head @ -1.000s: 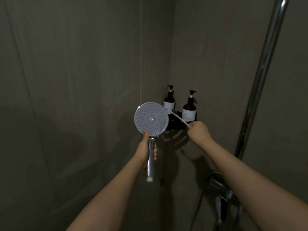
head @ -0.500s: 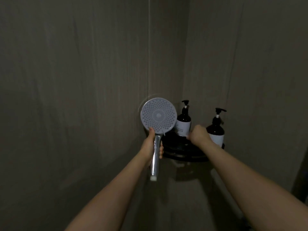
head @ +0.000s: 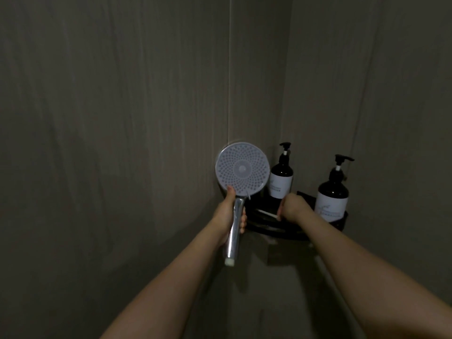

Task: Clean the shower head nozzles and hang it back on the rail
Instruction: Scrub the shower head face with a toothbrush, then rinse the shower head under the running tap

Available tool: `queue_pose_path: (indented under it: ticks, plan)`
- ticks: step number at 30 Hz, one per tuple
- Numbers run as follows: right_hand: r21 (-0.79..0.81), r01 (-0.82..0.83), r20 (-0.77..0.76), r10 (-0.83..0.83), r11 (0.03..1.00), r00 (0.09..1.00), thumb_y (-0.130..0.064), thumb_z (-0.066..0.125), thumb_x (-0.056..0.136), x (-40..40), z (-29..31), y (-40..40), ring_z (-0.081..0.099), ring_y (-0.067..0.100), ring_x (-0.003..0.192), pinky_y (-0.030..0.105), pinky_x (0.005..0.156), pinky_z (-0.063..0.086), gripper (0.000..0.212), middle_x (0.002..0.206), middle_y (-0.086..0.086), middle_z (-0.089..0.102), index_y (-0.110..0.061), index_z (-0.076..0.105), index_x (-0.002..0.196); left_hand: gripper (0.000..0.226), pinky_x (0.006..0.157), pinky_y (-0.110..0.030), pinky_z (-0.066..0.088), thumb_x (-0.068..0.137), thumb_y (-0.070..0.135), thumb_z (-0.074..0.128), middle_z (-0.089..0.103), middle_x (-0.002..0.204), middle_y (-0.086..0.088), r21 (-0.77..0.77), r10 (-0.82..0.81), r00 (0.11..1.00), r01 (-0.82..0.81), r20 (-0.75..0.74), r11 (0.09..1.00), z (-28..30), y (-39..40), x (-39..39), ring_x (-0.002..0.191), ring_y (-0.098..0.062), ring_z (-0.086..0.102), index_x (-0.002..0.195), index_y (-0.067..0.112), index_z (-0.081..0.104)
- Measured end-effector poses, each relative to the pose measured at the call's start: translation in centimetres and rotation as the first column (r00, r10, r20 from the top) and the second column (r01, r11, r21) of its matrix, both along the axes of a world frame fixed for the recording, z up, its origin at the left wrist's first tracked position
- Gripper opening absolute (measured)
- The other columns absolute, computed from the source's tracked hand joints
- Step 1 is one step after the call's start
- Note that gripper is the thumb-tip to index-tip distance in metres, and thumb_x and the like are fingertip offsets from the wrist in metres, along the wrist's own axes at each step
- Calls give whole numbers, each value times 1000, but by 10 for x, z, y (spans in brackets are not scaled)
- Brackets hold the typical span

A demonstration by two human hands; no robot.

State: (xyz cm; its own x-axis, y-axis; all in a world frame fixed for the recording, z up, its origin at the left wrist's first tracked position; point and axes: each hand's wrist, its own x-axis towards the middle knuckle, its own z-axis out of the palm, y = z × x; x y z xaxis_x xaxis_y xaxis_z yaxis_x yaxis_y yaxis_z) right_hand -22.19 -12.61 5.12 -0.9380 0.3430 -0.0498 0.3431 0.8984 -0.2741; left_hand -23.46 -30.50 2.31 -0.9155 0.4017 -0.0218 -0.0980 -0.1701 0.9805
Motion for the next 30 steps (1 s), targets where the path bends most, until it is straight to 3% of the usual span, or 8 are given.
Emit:
queue_pose_path:
  ticks: [4, 9, 11, 13, 18, 22, 26, 30]
  plan:
    - [-42, 5, -295, -17, 999, 955, -14, 58, 89, 11, -1, -5, 63, 30, 86, 30, 65, 45, 25, 93, 20, 66, 9, 66, 95, 68, 37, -18, 37, 88, 69, 24, 44, 44, -3, 5, 29, 1000, -29, 0, 1000, -1, 2, 7, 33, -13, 41, 63, 11, 47]
    - [-452, -309, -689, -108, 837, 716, -23, 42, 99, 48, 13, -20, 53, 14, 70, 26, 63, 41, 31, 81, 7, 59, -2, 64, 92, 70, 36, -19, 37, 88, 70, 23, 44, 42, -3, 8, 13, 1000, -13, 0, 1000, -5, 13, 32, 32, -13, 41, 60, 10, 47]
    - [-605, -423, -684, -167, 675, 710, -26, 40, 100, 69, 17, -26, 55, 10, 79, 17, 66, 47, 25, 86, -2, 59, -11, 60, 101, 71, 37, -19, 37, 88, 70, 22, 44, 42, -3, 20, -19, 1000, 18, 19, 1000, -9, 22, 52, 33, -13, 41, 61, 9, 47]
    - [-621, -432, -686, -188, 654, 703, -22, 45, 98, 92, 14, -23, 56, 9, 83, 4, 60, 46, 20, 91, -2, 59, -9, 57, 107, 71, 37, -18, 36, 88, 69, 20, 45, 41, -3, 40, -66, 997, 64, 45, 997, -15, 32, 78, 33, -13, 42, 62, 9, 48]
    - [-695, -346, -617, -274, 631, 738, -13, 52, 94, 162, -24, 2, 60, 23, 97, 35, 86, 50, 19, 101, 9, 62, -4, 58, 108, 61, 38, -17, 39, 92, 62, 25, 49, 49, -4, 59, -113, 989, 108, 94, 992, -50, 58, 162, 36, -12, 46, 75, 11, 54]
    - [-795, -239, -495, -368, 558, 787, -12, 52, 93, 228, -79, 22, 60, 24, 95, 31, 74, 51, 23, 105, 14, 63, -1, 57, 113, 22, 41, -21, 45, 97, 33, 45, 55, 63, -9, 33, -11, 995, 8, 94, 999, -93, 76, 232, 41, -12, 53, 89, 13, 52]
    - [-846, -107, -351, -395, 522, 849, -10, 52, 93, 285, -135, 38, 61, 20, 82, 18, 59, 49, 19, 96, 11, 62, -1, 57, 110, 15, 48, -21, 51, 94, 17, 53, 63, 69, -10, -7, -33, 978, 35, 206, 999, -140, 84, 281, 49, -12, 59, 91, 5, 61]
    - [-884, 34, -200, -443, 465, 874, -16, 52, 93, 319, -188, 44, 65, 26, 100, 43, 88, 54, 12, 104, 8, 66, -14, 59, 103, 14, 55, -28, 53, 91, 17, 57, 68, 73, -11, -85, -35, 952, 63, 303, 994, -192, 92, 307, 58, -18, 63, 93, 5, 65]
